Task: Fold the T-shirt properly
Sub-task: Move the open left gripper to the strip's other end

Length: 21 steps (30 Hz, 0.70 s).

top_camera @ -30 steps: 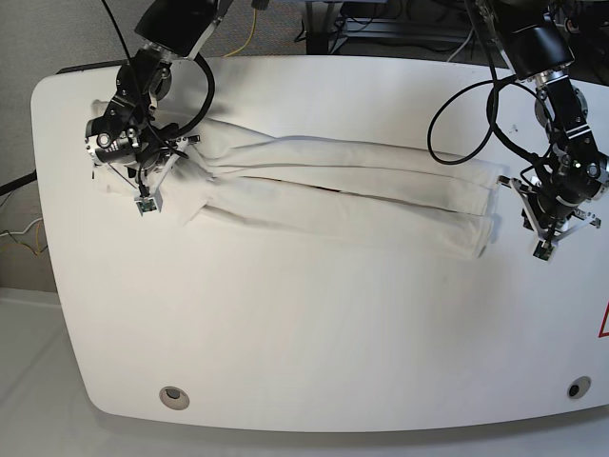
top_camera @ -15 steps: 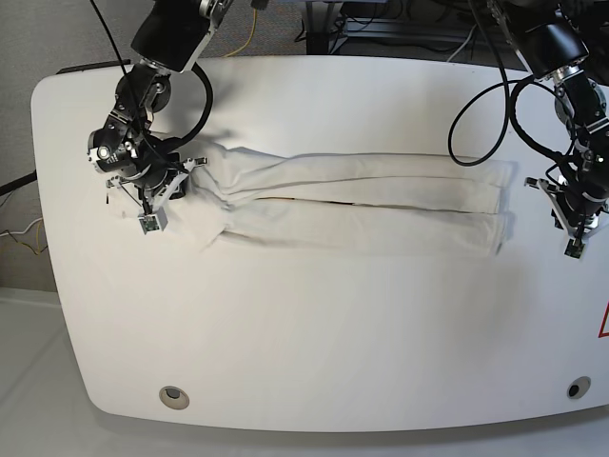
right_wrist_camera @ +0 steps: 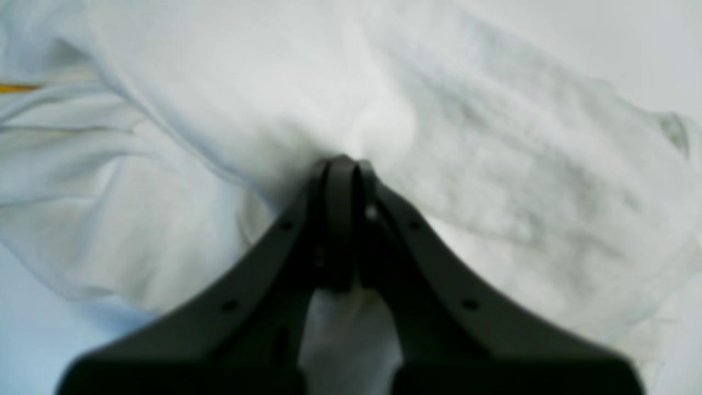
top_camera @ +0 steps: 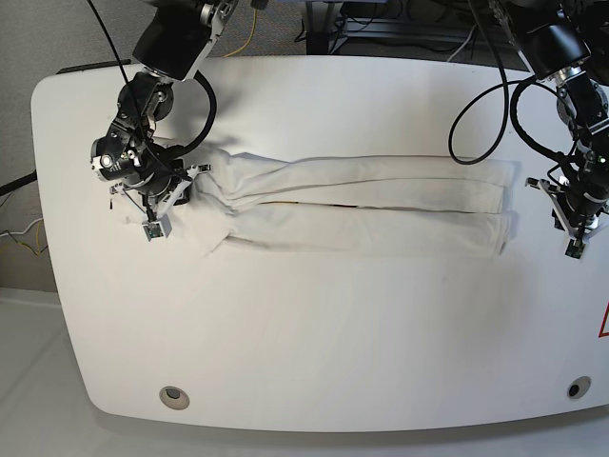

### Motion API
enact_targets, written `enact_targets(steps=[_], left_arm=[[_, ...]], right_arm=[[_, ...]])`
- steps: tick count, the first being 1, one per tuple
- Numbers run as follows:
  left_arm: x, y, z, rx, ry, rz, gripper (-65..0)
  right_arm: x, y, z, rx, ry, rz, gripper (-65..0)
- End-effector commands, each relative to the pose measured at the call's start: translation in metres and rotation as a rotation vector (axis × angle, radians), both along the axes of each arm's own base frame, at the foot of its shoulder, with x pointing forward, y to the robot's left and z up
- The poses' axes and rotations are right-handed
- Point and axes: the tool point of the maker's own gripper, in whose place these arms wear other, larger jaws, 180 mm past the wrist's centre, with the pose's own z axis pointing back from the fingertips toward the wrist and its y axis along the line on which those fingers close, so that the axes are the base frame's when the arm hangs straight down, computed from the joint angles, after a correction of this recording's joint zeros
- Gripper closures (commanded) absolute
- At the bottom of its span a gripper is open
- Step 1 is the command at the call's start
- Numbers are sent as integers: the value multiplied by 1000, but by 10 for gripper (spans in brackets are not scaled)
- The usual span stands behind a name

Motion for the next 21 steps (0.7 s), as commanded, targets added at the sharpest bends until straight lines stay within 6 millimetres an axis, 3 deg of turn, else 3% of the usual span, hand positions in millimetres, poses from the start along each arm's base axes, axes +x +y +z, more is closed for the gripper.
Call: enact_targets(steps=[1, 5, 14, 17, 21], left_arm=[[5, 6, -3, -22, -14, 3, -19], [2, 8, -18, -58, 19, 20, -58], [7, 22, -15, -151, -45, 139, -403], [6, 27, -12, -154, -56, 157, -485], [2, 30, -15, -156, -29, 173, -484]], right_arm=[[-25, -2, -19, -35, 131, 18, 0], [-24, 0, -19, -38, 130, 27, 0], [-20, 5, -17, -60, 128, 76, 0], [-20, 6, -17, -60, 128, 79, 0], [-20, 5, -17, -62, 128, 79, 0]])
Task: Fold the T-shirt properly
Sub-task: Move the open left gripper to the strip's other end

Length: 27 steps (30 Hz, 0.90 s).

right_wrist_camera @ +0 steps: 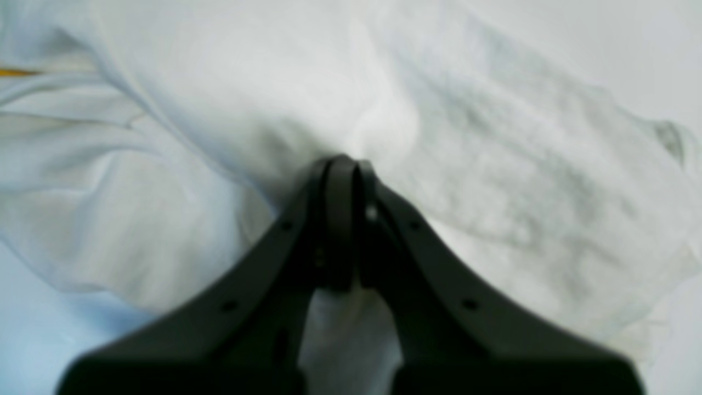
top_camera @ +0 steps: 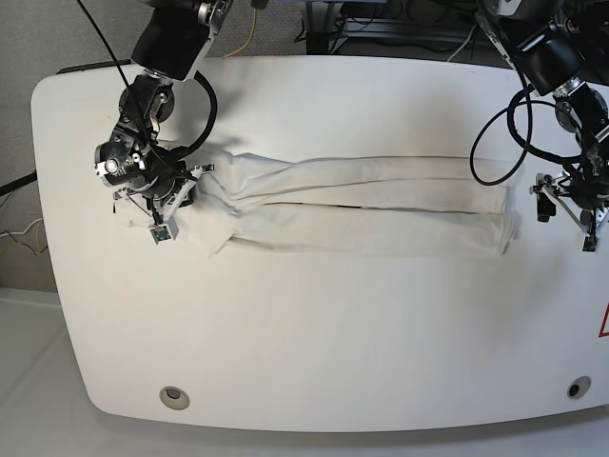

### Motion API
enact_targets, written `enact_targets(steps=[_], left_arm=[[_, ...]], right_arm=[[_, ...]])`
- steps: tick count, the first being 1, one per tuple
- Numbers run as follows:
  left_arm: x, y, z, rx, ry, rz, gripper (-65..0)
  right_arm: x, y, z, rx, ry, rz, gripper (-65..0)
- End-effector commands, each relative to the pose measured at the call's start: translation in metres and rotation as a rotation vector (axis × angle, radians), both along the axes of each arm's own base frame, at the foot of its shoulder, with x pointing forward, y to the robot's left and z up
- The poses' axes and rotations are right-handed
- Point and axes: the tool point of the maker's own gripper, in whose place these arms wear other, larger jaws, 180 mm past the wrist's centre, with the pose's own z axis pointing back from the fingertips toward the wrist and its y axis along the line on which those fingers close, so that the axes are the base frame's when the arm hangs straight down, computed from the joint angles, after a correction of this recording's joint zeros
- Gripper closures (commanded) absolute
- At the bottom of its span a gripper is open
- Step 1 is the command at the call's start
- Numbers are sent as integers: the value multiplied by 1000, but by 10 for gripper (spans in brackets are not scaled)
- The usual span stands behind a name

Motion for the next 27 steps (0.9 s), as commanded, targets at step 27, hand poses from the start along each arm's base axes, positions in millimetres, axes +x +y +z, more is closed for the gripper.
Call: enact_targets(steps=[27], left_arm=[[4, -15, -13, -91, 98, 39, -479]], right_arm=[[-31, -3, -22, -40, 141, 22, 0]])
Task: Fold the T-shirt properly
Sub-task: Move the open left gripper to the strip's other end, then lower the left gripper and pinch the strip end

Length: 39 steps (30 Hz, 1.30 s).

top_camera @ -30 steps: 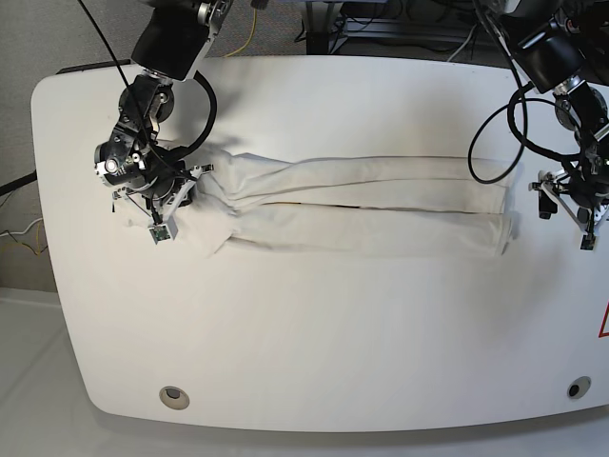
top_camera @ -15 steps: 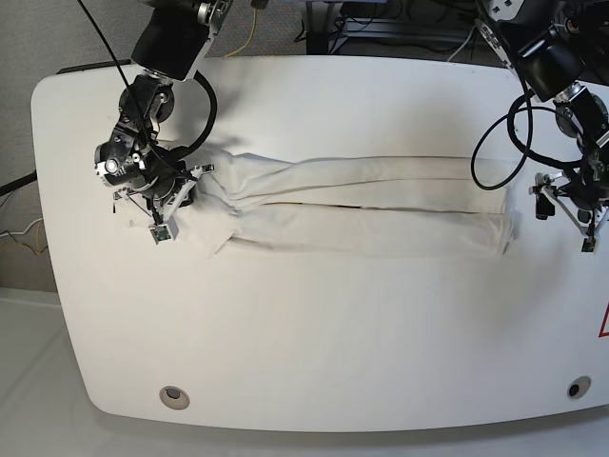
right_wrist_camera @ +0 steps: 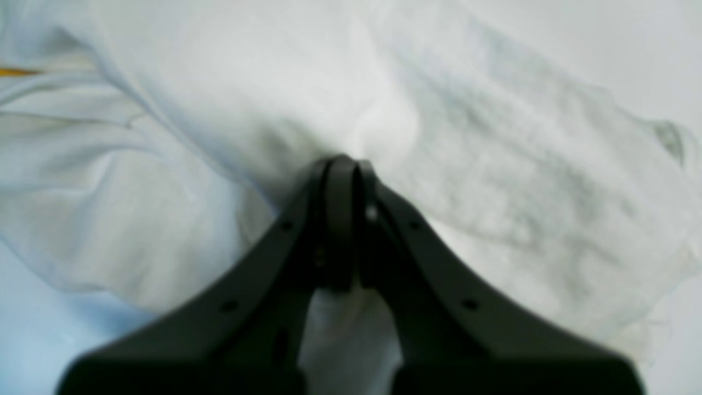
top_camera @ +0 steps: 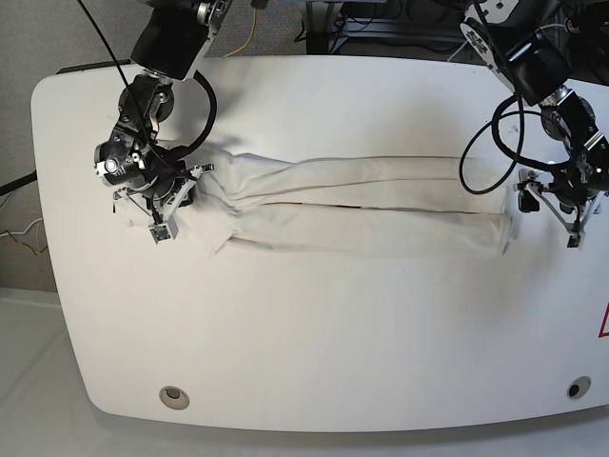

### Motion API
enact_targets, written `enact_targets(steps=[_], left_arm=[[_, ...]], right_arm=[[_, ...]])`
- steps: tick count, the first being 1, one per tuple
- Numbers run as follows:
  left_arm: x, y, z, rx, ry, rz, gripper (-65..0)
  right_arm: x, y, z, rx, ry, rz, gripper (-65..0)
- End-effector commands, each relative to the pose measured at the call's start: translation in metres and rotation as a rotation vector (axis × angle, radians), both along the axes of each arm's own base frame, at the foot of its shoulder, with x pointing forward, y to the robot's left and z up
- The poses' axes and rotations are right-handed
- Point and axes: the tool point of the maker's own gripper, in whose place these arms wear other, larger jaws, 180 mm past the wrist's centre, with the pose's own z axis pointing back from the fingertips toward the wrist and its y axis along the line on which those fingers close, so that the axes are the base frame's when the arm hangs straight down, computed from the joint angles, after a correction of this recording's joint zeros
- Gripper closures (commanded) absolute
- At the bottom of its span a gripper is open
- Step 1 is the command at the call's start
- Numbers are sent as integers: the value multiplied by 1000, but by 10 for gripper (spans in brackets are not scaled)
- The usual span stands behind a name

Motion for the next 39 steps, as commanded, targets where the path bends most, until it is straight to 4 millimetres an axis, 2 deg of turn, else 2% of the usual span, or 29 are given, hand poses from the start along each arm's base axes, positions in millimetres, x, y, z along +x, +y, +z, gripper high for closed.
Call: enact_targets(steps=[1, 6, 13, 16, 24, 31, 39], left_arm=[[11, 7, 19, 21, -23, 5, -479], [16, 11, 28, 29, -8, 14, -479], [19, 14, 54, 83, -33, 23, -479], [25, 5, 59, 78, -55, 15, -479], [27, -6, 56, 56, -59, 6, -479], [33, -23, 54, -12, -97, -20, -479], [36, -32, 56, -60, -133, -36, -479]], right_arm=[[-30, -2, -21, -43, 141, 23, 0], [-32, -2, -22, -43, 146, 23, 0], [-32, -2, -22, -43, 146, 23, 0], [-32, -2, -22, -43, 146, 23, 0], [-32, -2, -23, -43, 148, 23, 0], [-37, -2, -26, -42, 158, 23, 0], [-40, -2, -27, -42, 164, 23, 0]])
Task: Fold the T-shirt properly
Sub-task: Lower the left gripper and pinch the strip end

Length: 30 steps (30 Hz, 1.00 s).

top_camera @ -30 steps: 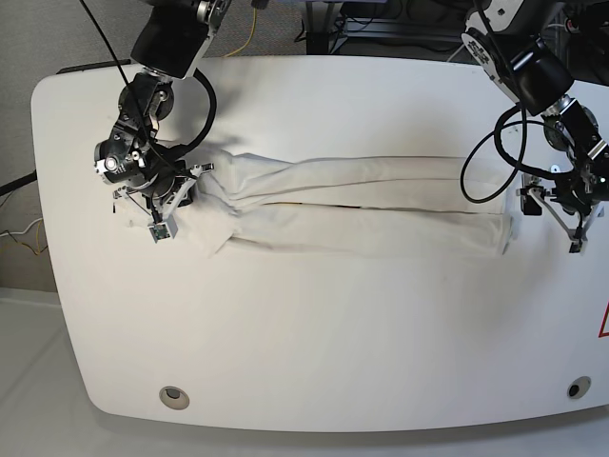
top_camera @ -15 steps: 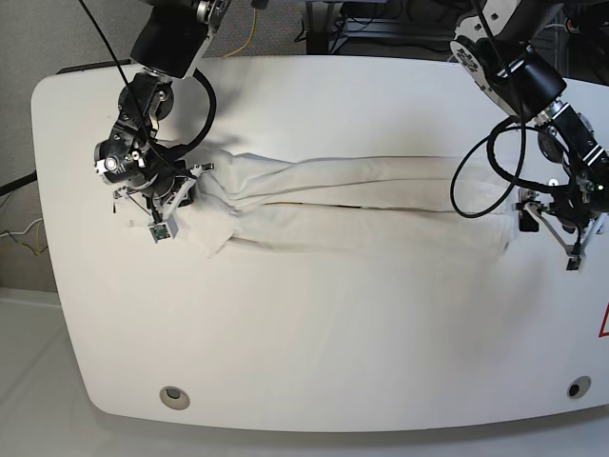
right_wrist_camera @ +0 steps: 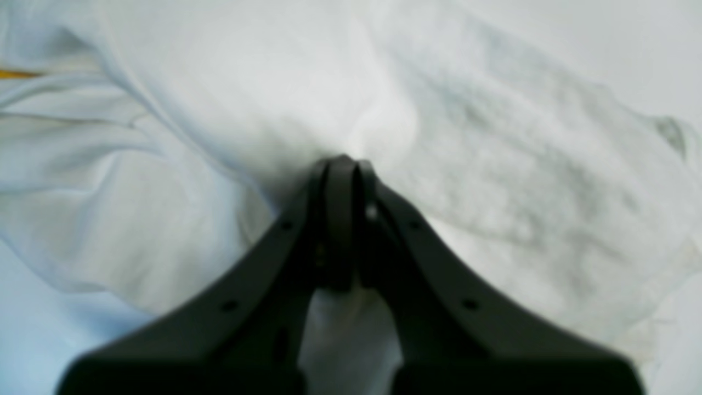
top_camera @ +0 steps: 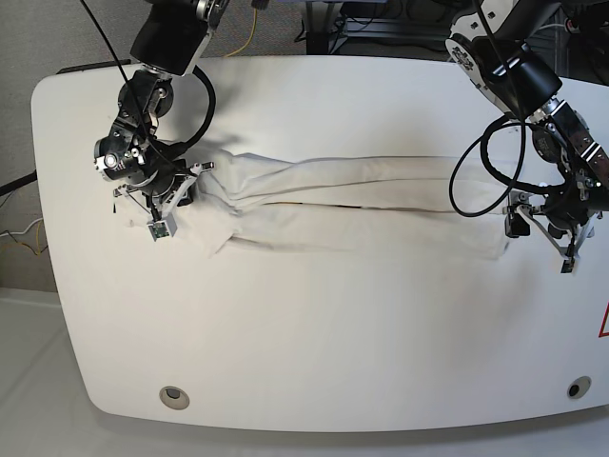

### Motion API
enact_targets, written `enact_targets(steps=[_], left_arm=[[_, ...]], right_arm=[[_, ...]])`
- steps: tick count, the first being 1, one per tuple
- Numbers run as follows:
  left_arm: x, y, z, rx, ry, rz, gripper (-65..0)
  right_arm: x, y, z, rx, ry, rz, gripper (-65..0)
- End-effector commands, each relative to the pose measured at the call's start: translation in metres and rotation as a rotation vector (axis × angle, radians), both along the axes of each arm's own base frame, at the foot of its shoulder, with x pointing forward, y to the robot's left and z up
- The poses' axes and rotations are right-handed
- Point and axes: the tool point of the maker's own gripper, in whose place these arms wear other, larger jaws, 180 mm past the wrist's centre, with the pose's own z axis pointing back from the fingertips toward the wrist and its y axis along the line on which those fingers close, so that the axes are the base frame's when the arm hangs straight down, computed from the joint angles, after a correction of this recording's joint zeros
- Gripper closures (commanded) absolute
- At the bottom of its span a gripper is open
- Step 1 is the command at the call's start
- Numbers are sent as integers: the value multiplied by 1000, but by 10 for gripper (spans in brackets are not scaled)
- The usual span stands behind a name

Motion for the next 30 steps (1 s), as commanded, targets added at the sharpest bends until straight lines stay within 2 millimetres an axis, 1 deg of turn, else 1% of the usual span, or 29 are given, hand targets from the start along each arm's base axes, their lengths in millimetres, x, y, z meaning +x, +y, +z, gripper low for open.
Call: enact_targets(steps=[1, 11, 12, 14, 18, 22, 29, 30], left_arm=[[8, 3, 14, -4, -53, -2, -479], [5, -10, -9, -107, -23, -19, -479], [1, -12, -15, -124, -10, -22, -479], [-1, -14, -19, -138, -5, -25, -479], [-2, -18, -20, -161, -14, -31, -479], [-8, -10, -20, -150, -8, -28, -479], [-9, -6, -19, -141, -7, -26, -479], [-10, -1, -17, -130, -7, -24, -479]], right_arm=[[-38, -3, -25, -56, 183, 28, 0], [-38, -3, -26, -56, 185, 28, 0], [-38, -3, -26, -56, 185, 28, 0], [-39, -3, -26, -56, 186, 28, 0], [-39, -3, -26, -56, 186, 28, 0], [-39, -3, -26, -56, 186, 28, 0], [-39, -3, -26, -56, 186, 28, 0], [-39, -3, -26, -56, 186, 28, 0]])
